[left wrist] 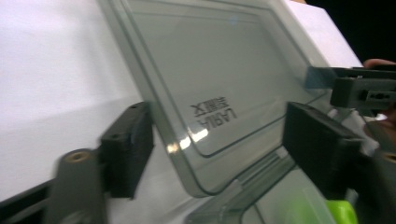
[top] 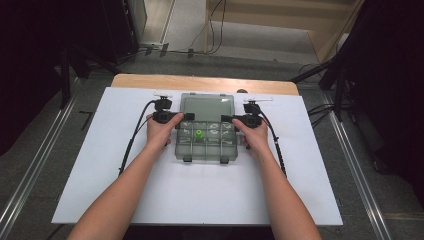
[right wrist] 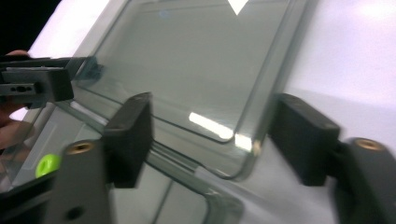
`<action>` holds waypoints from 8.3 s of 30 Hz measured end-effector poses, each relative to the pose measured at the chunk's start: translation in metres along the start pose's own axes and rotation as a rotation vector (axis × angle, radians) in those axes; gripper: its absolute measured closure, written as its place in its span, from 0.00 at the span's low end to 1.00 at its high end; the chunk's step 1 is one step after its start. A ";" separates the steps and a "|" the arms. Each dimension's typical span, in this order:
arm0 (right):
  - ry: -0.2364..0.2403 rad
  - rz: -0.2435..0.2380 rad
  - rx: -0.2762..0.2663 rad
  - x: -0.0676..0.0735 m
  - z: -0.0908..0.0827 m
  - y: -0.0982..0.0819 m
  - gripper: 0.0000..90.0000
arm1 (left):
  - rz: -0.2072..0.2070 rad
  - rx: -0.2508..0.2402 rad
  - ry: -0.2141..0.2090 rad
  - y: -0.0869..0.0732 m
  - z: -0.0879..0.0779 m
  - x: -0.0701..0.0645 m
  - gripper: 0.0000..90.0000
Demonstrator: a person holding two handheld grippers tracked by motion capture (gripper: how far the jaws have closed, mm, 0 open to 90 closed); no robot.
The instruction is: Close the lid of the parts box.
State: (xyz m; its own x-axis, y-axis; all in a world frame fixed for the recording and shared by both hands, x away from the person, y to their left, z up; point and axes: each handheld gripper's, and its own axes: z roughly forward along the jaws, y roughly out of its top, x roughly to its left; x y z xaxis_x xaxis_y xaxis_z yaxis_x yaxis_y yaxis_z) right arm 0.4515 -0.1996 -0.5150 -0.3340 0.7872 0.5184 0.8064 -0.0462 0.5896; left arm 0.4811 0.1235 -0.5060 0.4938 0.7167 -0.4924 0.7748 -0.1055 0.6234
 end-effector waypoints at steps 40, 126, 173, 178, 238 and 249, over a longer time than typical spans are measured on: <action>-0.237 -0.321 -0.241 0.020 -0.027 -0.019 0.90 | 0.247 -0.257 0.094 0.017 -0.043 -0.014 0.92; -0.131 -0.432 -0.344 0.038 -0.093 -0.026 0.76 | 0.266 -0.256 -0.137 0.030 -0.067 -0.025 0.99; -0.153 -0.351 -0.339 0.050 -0.112 -0.027 0.97 | 0.330 -0.260 -0.129 -0.009 -0.088 -0.042 0.99; -0.145 -0.355 -0.341 0.053 -0.114 -0.034 0.97 | 0.321 -0.265 -0.145 -0.017 -0.091 -0.042 0.99; -0.112 -0.459 -0.292 0.077 -0.083 -0.132 0.97 | 0.355 -0.250 -0.089 -0.119 -0.090 -0.058 0.99; -0.102 -0.454 -0.302 0.075 -0.083 -0.135 0.97 | 0.355 -0.251 -0.077 -0.121 -0.090 -0.059 0.99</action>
State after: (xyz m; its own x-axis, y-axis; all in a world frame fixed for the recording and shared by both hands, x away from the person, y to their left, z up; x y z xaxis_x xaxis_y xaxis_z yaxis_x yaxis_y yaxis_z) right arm 0.2772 -0.1857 -0.5040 -0.5540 0.8243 0.1170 0.4118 0.1491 0.8990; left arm 0.3227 0.1560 -0.4975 0.7474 0.6119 -0.2587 0.4366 -0.1590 0.8855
